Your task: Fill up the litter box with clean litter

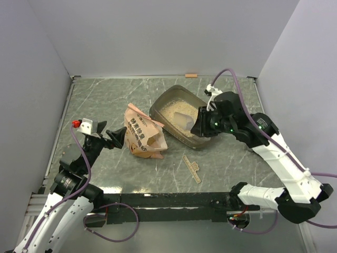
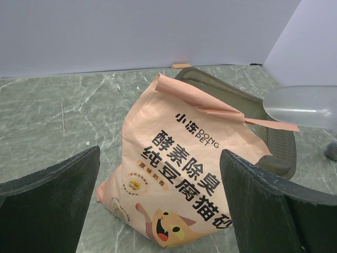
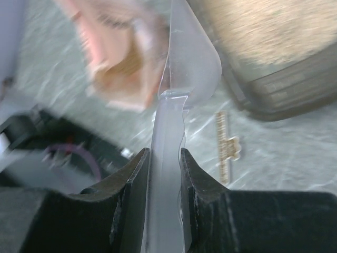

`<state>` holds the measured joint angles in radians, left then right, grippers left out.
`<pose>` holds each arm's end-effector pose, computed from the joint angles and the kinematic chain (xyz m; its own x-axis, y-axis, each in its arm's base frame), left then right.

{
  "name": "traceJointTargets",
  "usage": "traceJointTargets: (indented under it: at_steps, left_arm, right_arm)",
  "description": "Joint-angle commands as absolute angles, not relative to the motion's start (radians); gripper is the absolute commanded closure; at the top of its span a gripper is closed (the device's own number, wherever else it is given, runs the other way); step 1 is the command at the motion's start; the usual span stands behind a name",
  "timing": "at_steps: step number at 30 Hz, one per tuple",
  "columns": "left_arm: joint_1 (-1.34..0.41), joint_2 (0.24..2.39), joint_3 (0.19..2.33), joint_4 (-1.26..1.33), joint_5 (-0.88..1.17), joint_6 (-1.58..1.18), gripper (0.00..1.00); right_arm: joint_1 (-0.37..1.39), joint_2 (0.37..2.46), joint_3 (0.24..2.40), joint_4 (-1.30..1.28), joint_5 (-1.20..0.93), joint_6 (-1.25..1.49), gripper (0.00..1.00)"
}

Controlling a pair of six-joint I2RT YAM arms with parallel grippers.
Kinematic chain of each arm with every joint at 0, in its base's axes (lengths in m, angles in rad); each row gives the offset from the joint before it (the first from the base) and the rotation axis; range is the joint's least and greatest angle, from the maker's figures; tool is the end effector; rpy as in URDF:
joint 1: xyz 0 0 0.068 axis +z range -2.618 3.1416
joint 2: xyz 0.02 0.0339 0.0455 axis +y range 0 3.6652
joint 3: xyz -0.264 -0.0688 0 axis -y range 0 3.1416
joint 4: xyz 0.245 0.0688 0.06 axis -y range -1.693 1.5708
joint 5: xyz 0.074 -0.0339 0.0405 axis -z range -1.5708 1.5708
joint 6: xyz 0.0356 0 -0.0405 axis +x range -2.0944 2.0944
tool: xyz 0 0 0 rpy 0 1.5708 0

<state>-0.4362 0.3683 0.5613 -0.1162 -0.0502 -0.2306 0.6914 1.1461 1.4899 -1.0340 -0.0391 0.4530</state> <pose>0.1022 -0.0456 0.3228 -0.0184 -0.2433 -0.9698 0.3825 0.8944 -0.2316 0.1579 0.1325 0.4234 -0.7300 -0.0365 -0.6824 -0.3791 0.8525 0.3599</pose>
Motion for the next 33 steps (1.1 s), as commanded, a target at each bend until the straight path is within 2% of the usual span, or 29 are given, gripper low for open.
traceJointTargets:
  at_steps: [1, 13, 21, 33]
  left_arm:
    - [-0.44, 0.364, 0.586, -0.074, -0.041, -0.238, 0.01]
    - [-0.439, 0.354, 0.584, -0.074, -0.052, -0.233, 0.01]
    - [-0.44, 0.356, 0.584, -0.072, -0.046, -0.235, 0.01]
    - [-0.44, 0.35, 0.584, -0.071, -0.041, -0.233, 0.01]
  right_arm:
    - [0.698, 1.12, 1.526, -1.088, -0.248, 0.463, 1.0]
    - [0.699, 1.118, 1.421, -1.025, -0.428, 0.528, 1.0]
    - [0.698, 1.15, 1.347, -0.924, -0.456, 0.578, 1.0]
    - [0.698, 1.339, 1.253, -0.712, -0.517, 0.718, 1.0]
